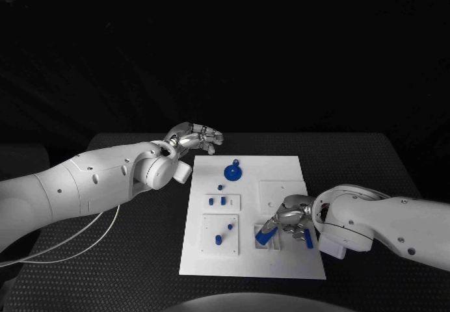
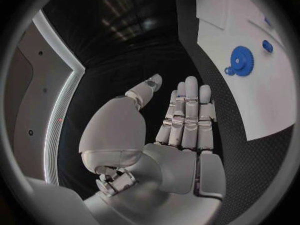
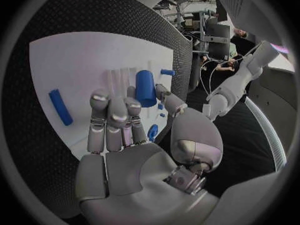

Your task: Assemble the parts on the task board

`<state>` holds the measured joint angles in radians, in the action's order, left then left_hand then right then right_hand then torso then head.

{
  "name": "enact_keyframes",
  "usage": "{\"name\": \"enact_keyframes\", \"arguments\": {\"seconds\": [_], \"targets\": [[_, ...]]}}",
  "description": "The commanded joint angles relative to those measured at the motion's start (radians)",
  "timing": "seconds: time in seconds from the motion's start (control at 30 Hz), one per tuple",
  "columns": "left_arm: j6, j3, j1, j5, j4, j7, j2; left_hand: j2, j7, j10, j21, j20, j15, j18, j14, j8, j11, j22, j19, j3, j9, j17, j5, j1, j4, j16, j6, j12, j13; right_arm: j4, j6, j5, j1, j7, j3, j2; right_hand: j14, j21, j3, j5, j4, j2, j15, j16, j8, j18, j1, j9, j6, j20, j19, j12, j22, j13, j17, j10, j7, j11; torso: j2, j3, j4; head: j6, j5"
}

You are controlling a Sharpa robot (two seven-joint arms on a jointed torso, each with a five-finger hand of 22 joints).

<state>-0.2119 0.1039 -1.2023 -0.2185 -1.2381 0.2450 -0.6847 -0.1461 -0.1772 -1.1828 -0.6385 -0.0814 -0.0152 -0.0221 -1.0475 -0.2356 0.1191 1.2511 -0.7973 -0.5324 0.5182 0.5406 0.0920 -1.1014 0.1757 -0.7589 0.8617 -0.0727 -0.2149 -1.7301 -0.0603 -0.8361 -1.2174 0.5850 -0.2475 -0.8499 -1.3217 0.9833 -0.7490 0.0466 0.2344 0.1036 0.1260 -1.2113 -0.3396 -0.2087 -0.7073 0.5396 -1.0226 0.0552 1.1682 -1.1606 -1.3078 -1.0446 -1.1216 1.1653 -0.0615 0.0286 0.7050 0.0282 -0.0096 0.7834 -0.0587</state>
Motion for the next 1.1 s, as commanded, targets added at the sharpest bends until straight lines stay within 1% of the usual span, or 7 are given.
{"name": "enact_keyframes", "arguments": {"seconds": [0.03,0.17,0.27,0.47,0.57,0.87,1.1], "targets": [[0.018,-0.001,-0.001,0.005,-0.002,0.001,0.002,0.002,0.000,0.006,0.003,0.000,-0.002,-0.015,-0.004,-0.004,0.001,0.002,-0.009,0.000,-0.001,0.001,0.002,0.011,-0.007,0.004,-0.006,-0.005,0.001,0.004,0.057,0.046,-0.004,-0.003,0.000,0.002,0.000,0.003,0.006,0.003,0.000,-0.009,0.006,0.004,-0.002,-0.053,0.006,0.001,-0.025,-0.006,-0.002,0.006,-0.007,-0.002,0.001,0.007,-0.018,0.003,0.000,-0.0001,0.0003,0.001,-0.001],[0.021,-0.001,-0.001,0.005,-0.001,-0.003,0.002,0.002,-0.001,0.006,0.004,0.000,-0.002,-0.015,-0.004,-0.004,0.001,0.002,-0.009,0.000,-0.001,0.002,0.002,0.011,-0.008,0.005,-0.006,-0.005,0.001,0.008,0.096,0.102,-0.014,0.006,0.000,0.001,0.000,0.003,0.007,0.004,0.001,-0.012,0.007,0.004,-0.001,-0.053,0.007,0.000,-0.025,-0.006,-0.002,0.007,-0.007,-0.002,0.001,0.007,-0.018,0.003,0.000,-0.0007,-0.0003,0.002,-0.002],[0.023,-0.001,-0.001,0.005,0.000,-0.004,0.002,0.002,-0.001,0.007,0.004,0.000,-0.002,-0.015,-0.003,-0.004,0.001,0.002,-0.009,0.000,-0.001,0.002,0.002,0.011,-0.008,0.005,-0.006,-0.005,0.001,0.006,0.155,0.132,-0.026,0.010,0.000,-0.004,0.000,0.003,0.007,0.004,0.002,-0.012,0.007,0.004,-0.001,-0.053,0.007,0.000,-0.024,-0.006,-0.003,0.007,-0.007,-0.002,0.001,0.006,-0.018,0.003,0.000,-0.0008,0.0000,0.003,-0.003],[0.023,-0.001,-0.001,0.005,0.000,-0.006,0.003,0.002,-0.001,0.008,0.004,0.000,-0.002,-0.015,-0.003,-0.004,0.001,0.003,-0.009,0.000,-0.001,0.002,0.002,0.010,-0.008,0.006,-0.007,-0.004,0.001,0.016,0.218,0.124,-0.036,0.013,0.000,0.003,0.001,0.003,0.009,0.007,0.011,-0.022,0.006,0.003,0.002,-0.053,0.004,-0.001,-0.023,-0.008,-0.005,0.010,-0.008,-0.004,0.001,0.005,-0.018,0.002,-0.001,-0.0008,-0.0006,0.003,-0.003],[0.024,-0.001,-0.001,0.005,0.000,-0.006,0.004,0.002,-0.001,0.008,0.004,0.000,-0.002,-0.015,-0.003,-0.004,0.001,0.003,-0.009,0.000,-0.002,0.003,0.002,0.010,-0.008,0.006,-0.007,-0.004,0.001,0.024,0.235,0.121,-0.039,0.015,0.000,0.009,0.001,0.004,0.012,0.007,0.014,-0.026,0.006,0.003,0.004,-0.053,0.007,-0.002,-0.023,-0.009,-0.007,0.011,-0.009,-0.005,0.001,0.004,-0.019,0.001,0.000,-0.0009,0.0000,0.004,-0.006],[0.025,0.000,-0.001,0.005,-0.002,-0.008,0.003,0.001,-0.001,0.008,0.005,0.000,-0.002,-0.015,-0.003,-0.004,0.002,0.003,-0.008,0.000,-0.002,0.003,0.002,0.010,-0.008,0.007,-0.007,-0.004,0.002,0.058,0.277,0.011,-0.043,0.021,0.000,0.030,0.004,0.003,0.018,0.008,0.021,-0.034,0.005,0.003,0.007,-0.053,0.010,-0.003,-0.022,-0.012,-0.010,0.012,-0.010,-0.007,0.001,0.001,-0.020,0.000,0.000,-0.0019,0.0003,0.006,-0.003],[0.024,0.000,-0.001,0.004,-0.002,-0.008,0.003,0.001,-0.001,0.008,0.005,0.000,-0.002,-0.015,-0.003,-0.004,0.002,0.004,-0.008,0.000,-0.002,0.004,0.003,0.010,-0.008,0.007,-0.007,-0.004,0.002,0.069,0.263,-0.013,-0.043,0.021,0.000,0.050,0.004,0.003,0.020,0.007,0.023,-0.036,0.004,0.003,0.008,-0.053,0.012,-0.003,-0.022,-0.012,-0.011,0.013,-0.010,-0.008,0.001,0.000,-0.021,0.000,0.000,-0.0009,0.0001,0.007,-0.005]]}}
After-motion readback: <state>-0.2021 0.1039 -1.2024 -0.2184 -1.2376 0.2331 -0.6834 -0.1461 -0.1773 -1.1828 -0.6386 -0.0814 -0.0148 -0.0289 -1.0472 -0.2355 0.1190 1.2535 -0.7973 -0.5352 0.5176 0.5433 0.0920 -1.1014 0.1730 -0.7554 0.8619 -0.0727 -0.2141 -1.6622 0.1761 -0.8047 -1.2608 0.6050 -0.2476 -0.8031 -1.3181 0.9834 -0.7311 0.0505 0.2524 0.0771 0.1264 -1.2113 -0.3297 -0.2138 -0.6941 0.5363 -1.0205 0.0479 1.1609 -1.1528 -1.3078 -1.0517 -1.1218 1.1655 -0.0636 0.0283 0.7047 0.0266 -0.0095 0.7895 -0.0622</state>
